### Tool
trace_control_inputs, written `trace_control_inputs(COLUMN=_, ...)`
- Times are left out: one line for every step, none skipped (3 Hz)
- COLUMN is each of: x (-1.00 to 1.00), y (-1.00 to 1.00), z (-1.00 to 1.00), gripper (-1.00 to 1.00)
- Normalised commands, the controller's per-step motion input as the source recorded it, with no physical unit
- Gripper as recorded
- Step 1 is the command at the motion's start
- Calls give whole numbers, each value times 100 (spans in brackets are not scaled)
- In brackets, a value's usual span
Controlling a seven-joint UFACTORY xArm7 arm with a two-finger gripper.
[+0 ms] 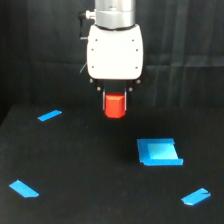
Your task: Pick up the red object from the table
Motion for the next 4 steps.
trace_control_inputs(x=-10, y=-9, z=5, gripper=-90)
trace_control_inputs(x=-2, y=7, z=16, gripper=-97)
trace_control_inputs(x=-12, y=-10, z=6, gripper=-100)
trace_control_inputs(x=-10, y=-13, z=6, gripper=-95)
